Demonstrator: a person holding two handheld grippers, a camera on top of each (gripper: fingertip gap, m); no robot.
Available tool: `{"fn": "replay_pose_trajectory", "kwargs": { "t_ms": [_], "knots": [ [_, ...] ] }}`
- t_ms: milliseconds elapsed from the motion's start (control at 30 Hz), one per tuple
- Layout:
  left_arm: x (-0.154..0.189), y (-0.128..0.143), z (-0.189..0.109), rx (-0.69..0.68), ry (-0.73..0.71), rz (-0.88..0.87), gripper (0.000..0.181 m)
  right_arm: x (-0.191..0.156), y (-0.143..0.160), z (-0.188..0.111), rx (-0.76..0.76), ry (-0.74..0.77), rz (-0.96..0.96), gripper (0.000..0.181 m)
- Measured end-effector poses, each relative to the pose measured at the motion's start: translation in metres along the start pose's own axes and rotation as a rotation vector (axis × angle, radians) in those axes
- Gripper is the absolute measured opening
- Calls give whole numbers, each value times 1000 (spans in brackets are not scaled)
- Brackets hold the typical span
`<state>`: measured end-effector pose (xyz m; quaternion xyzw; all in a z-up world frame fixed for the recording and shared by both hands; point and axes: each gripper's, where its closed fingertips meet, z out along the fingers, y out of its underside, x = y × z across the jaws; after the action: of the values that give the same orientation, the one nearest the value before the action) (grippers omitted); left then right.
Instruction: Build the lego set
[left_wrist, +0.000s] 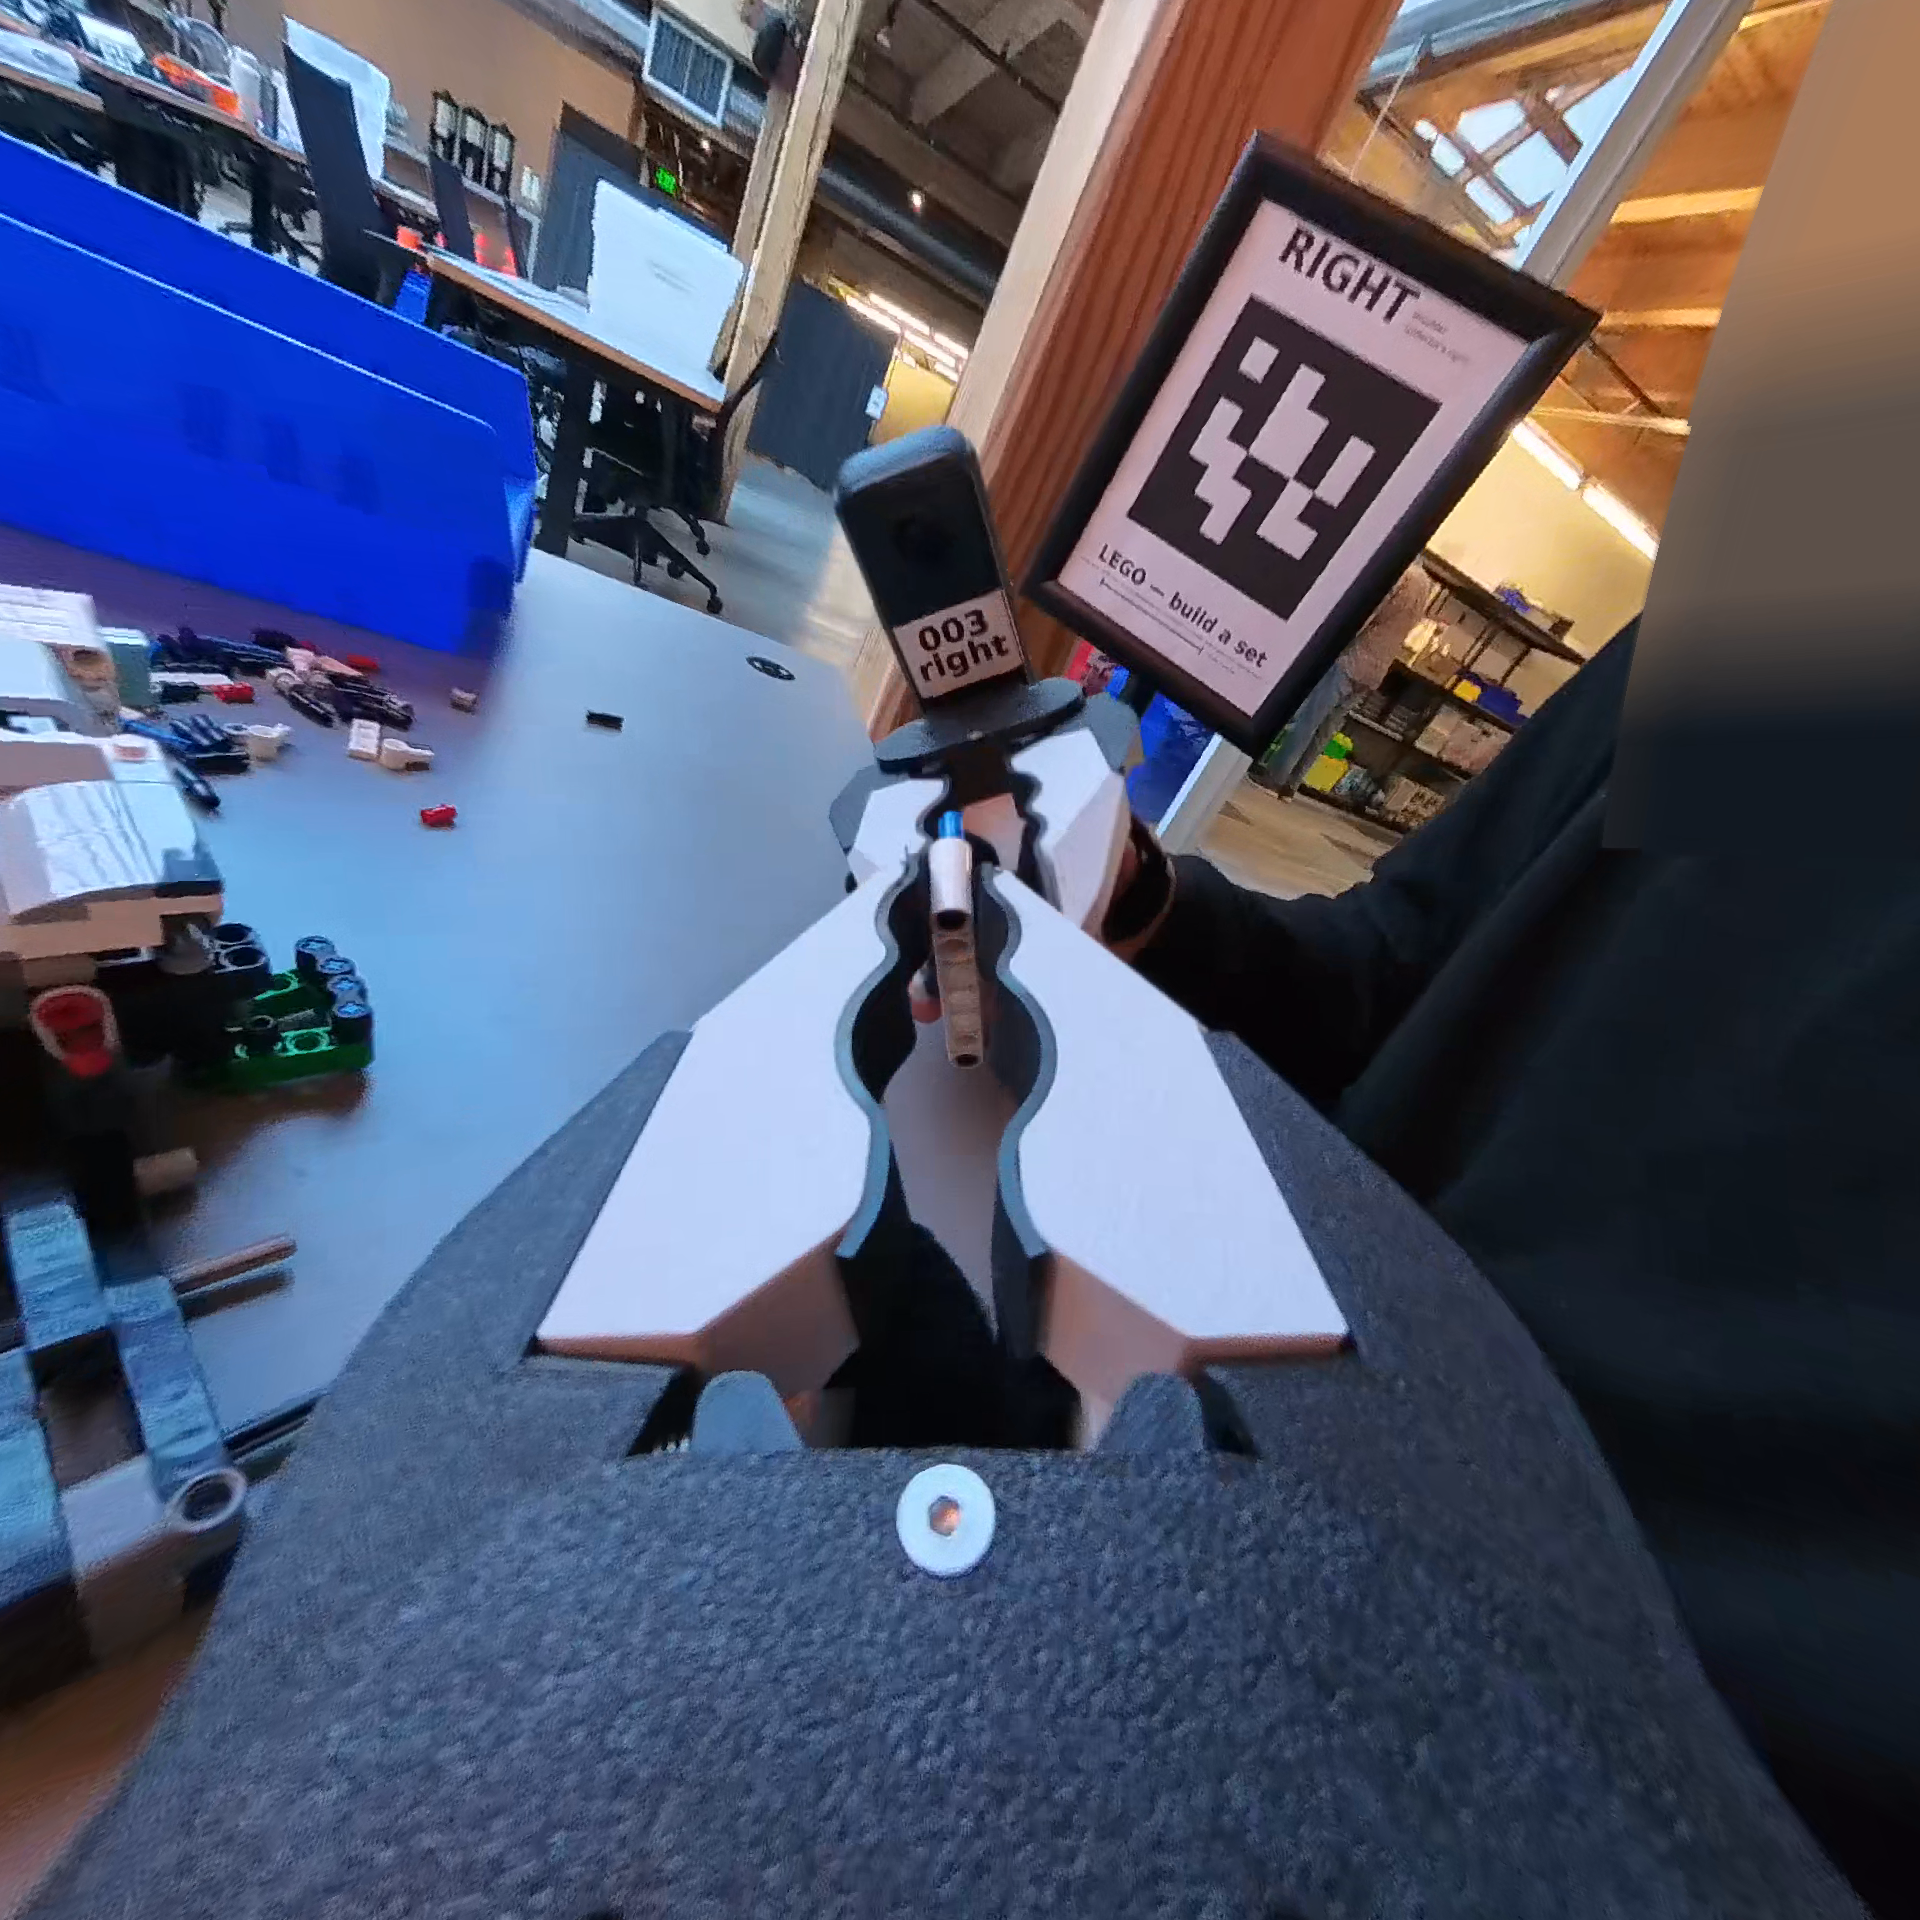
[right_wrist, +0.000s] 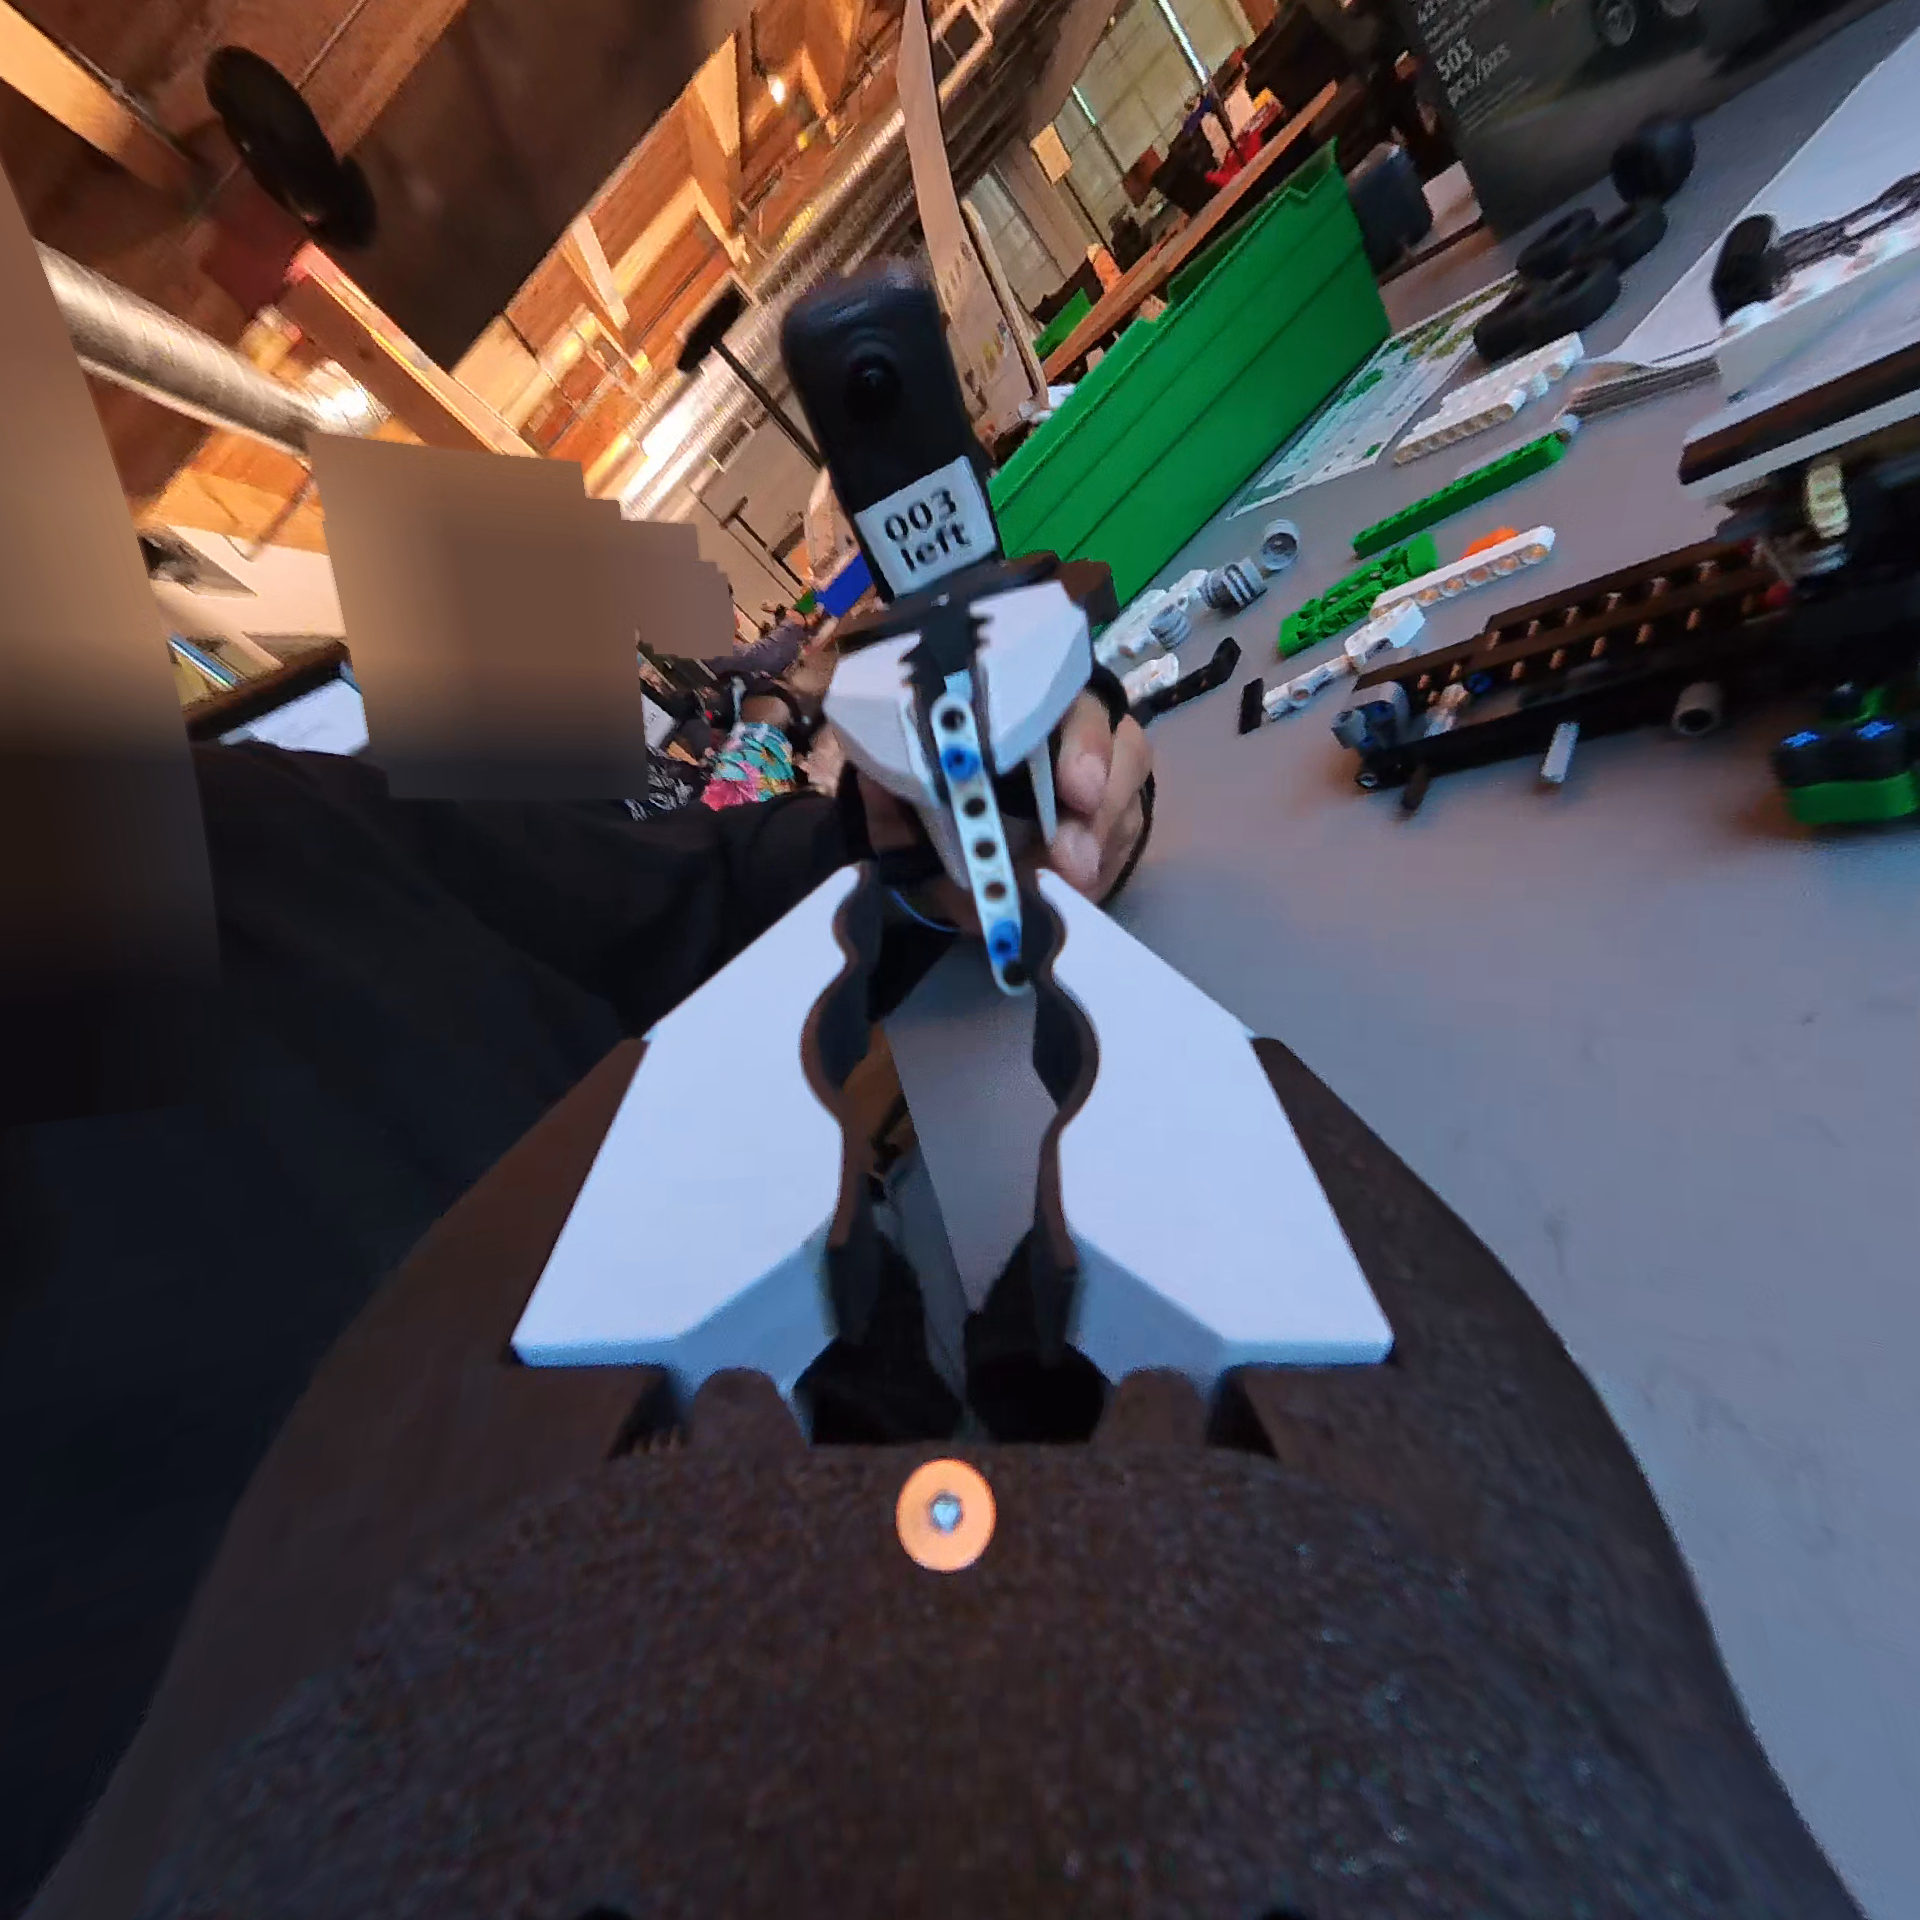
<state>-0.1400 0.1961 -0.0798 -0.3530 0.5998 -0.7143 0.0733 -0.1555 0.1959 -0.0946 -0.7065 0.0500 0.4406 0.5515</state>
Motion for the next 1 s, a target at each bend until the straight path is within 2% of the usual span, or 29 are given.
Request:
{"fn": "replay_pose_trajectory", "kwargs": {
  "t_ms": [67,167,433,500,567,600,633,667,733,800,900,1000],
  "knots": [
    [-2,-4,-2,26,-2,-15,6,5,7,1,-34,48,-68,24],
    [3,-6,-2,42,26,-13,6,6,8,1,-48,116,-190,7],
    [22,21,8,-134,57,217,7,-1,25,-13,-311,208,-404,7],
    [22,18,7,-116,41,256,6,0,20,-15,-297,238,-428,7],
    [21,9,5,-66,18,278,6,-4,10,-14,-203,204,-382,8],
    [19,5,3,-41,-13,323,6,-4,7,-14,-161,168,-325,18],
    [19,1,1,-11,-41,381,6,-5,8,-15,-143,110,-228,39],
    [21,-3,-1,17,-48,431,6,-7,10,-15,-141,33,-112,52],
    [28,-7,-2,57,-49,498,6,-15,1,-14,-43,-122,94,51],
    [31,-7,-1,73,-67,590,6,-17,-2,-11,11,-210,239,44],
    [33,-5,1,83,-96,723,6,-24,-4,-8,43,-291,305,29],
    [34,-5,1,76,-95,733,6,-26,-5,-9,53,-301,311,30]
  ]
}}
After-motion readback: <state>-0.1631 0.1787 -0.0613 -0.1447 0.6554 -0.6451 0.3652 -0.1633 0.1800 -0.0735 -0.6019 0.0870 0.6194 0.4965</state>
